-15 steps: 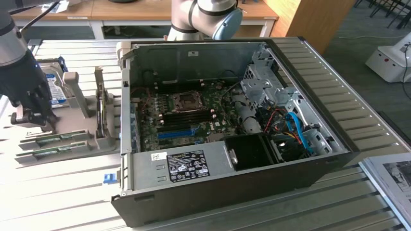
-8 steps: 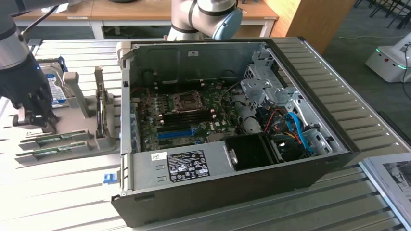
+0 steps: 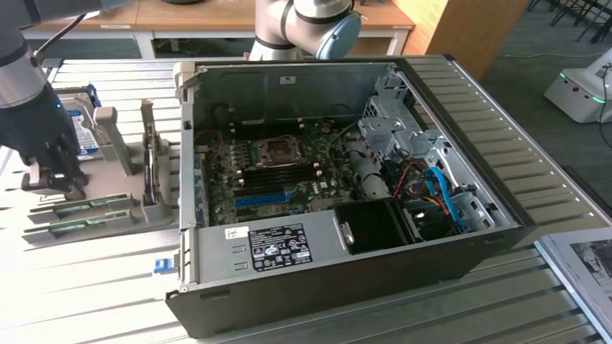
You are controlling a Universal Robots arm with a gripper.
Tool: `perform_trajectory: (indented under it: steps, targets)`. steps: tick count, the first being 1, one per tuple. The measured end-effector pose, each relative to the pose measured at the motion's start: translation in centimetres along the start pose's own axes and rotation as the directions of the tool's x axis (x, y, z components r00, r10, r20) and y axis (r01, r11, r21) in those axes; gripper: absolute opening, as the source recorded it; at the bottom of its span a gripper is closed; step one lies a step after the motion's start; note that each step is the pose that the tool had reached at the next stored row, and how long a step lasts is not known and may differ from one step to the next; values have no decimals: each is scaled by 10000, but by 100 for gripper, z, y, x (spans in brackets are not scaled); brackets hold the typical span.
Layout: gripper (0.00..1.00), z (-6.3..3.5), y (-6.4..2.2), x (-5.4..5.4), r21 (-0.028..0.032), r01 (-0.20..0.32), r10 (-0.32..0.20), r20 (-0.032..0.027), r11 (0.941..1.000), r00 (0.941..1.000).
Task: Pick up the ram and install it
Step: 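Pick up the ram and move it above insertion slot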
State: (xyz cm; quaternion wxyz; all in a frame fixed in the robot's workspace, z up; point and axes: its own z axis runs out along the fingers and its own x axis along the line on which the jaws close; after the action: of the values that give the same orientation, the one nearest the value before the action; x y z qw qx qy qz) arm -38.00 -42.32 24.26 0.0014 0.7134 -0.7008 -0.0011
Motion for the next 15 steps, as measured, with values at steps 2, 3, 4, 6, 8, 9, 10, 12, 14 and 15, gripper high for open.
perform_trajectory:
  steps: [2, 3, 4, 6, 8, 9, 10, 12, 14, 15]
  targets:
    - [31, 12, 0, 0, -1, 0, 0, 0, 10000, 10000]
    - [31, 19, 0, 0, -1, 0, 0, 0, 10000, 10000]
    - [31, 25, 0, 0, -1, 0, 0, 0, 10000, 10000]
    - [31, 38, 0, 0, -1, -1, 1, 0, 10000, 10000]
    - [31, 51, 0, 0, -1, 0, 0, 0, 10000, 10000]
    - [31, 58, 0, 0, -1, 0, 0, -1, 10000, 10000]
    - [31, 65, 0, 0, -2, 0, 0, -1, 10000, 10000]
    - [31, 79, 0, 0, 0, -1, 1, 0, 10000, 10000]
    - [31, 92, 0, 0, -1, 0, 0, 0, 10000, 10000]
    - [31, 99, 0, 0, -1, 0, 0, -1, 10000, 10000]
